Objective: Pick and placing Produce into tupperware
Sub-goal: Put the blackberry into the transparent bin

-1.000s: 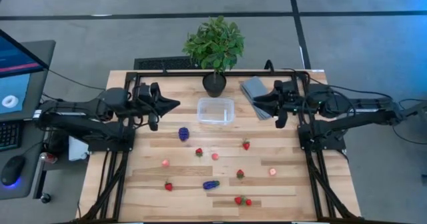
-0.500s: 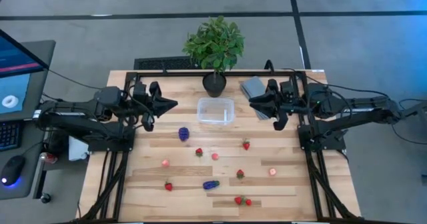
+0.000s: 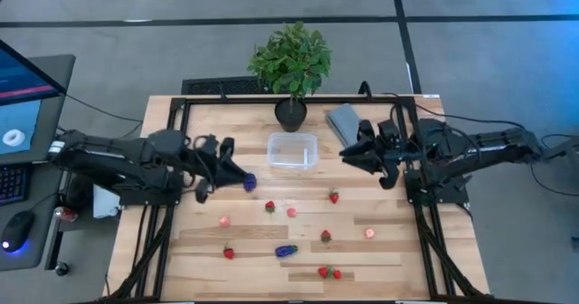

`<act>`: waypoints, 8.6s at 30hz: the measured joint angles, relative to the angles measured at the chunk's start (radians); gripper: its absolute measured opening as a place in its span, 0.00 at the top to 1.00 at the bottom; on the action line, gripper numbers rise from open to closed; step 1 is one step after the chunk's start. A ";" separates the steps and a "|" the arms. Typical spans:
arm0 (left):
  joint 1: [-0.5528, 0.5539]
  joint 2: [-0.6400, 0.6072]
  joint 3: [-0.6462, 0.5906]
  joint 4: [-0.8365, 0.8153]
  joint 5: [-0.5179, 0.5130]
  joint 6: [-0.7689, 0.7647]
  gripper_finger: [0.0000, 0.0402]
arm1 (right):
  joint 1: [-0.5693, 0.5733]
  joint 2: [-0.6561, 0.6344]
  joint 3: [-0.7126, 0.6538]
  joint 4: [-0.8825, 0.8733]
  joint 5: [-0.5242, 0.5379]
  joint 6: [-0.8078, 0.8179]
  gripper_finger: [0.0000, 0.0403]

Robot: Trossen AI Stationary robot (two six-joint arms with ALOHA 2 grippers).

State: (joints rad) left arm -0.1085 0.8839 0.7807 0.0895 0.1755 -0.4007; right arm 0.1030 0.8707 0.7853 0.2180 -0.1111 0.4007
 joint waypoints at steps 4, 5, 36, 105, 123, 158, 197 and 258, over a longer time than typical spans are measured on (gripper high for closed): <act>-0.043 0.079 0.000 0.020 -0.019 -0.017 0.75 | 0.058 0.000 0.000 0.000 -0.001 -0.012 0.70; -0.045 0.097 0.000 0.031 -0.020 0.000 0.74 | 0.072 0.000 0.000 0.000 0.002 -0.014 0.70; -0.064 0.210 0.000 -0.374 -0.234 -0.343 0.18 | 0.217 0.001 0.000 -0.038 0.060 0.013 0.70; 0.061 0.434 0.012 -0.667 -0.476 -0.705 0.16 | 0.091 -0.022 0.000 -0.501 0.007 0.212 0.25; 0.098 0.673 0.091 -0.678 -0.399 -0.523 0.16 | 0.091 -0.022 0.000 -0.471 0.006 0.209 0.25; 0.105 0.721 0.097 -0.701 -0.345 -0.491 0.16 | 0.091 -0.022 0.000 -0.467 0.007 0.209 0.25; 0.135 0.770 0.097 -0.676 -0.314 -0.420 0.16 | 0.091 -0.021 0.000 -0.443 0.014 0.202 0.25; 0.090 0.769 0.453 -0.919 -0.340 -0.238 0.35 | 0.093 -0.021 0.000 -0.442 0.011 0.238 0.25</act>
State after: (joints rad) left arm -0.0183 1.6531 1.2340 -0.8294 -0.1646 -0.6386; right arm 0.1959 0.8497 0.7853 -0.2241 -0.1005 0.6392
